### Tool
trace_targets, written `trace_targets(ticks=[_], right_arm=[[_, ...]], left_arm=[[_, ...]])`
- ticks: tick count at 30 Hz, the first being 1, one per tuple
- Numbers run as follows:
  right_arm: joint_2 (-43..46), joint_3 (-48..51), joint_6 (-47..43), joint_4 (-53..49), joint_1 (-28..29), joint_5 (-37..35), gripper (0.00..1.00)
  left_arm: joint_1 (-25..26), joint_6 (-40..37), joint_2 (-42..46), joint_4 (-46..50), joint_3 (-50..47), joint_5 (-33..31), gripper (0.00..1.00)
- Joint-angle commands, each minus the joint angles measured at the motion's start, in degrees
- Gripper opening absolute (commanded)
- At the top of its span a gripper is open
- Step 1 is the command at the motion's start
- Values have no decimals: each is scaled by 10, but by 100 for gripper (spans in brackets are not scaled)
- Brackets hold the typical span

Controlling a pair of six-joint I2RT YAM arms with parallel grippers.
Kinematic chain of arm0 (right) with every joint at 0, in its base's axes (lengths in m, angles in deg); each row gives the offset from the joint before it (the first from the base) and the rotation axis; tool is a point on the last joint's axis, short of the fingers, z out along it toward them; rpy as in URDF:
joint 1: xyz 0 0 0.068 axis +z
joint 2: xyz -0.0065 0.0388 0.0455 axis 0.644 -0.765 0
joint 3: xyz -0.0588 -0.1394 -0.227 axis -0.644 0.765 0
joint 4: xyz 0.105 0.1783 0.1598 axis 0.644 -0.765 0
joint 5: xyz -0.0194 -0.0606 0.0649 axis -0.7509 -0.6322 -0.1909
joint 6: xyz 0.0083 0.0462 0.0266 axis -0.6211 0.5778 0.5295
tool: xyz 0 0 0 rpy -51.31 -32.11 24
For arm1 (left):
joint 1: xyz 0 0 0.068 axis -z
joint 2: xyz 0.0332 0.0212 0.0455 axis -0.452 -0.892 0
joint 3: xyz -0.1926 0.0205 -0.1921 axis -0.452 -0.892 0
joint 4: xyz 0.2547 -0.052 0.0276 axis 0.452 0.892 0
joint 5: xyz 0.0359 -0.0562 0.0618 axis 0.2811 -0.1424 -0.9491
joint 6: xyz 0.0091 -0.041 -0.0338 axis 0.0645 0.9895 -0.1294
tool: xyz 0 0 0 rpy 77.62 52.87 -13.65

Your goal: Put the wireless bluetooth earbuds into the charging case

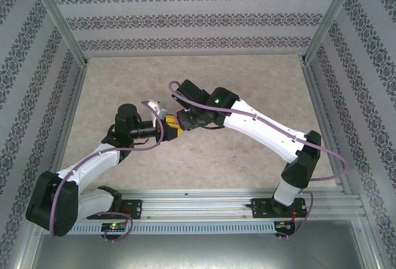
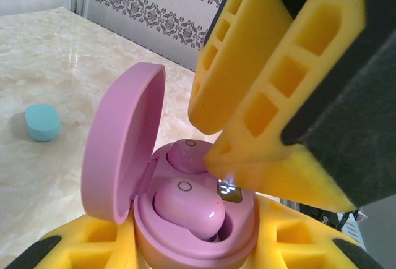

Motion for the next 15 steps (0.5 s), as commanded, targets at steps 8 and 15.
trace_targets(ticks=[8, 15], right_arm=[[83, 9, 25, 33, -22, 31, 37], [96, 58, 54, 97, -100, 128, 39]], left_arm=[[7, -1, 10, -12, 23, 6, 21], [10, 4, 14, -13, 26, 12, 21]])
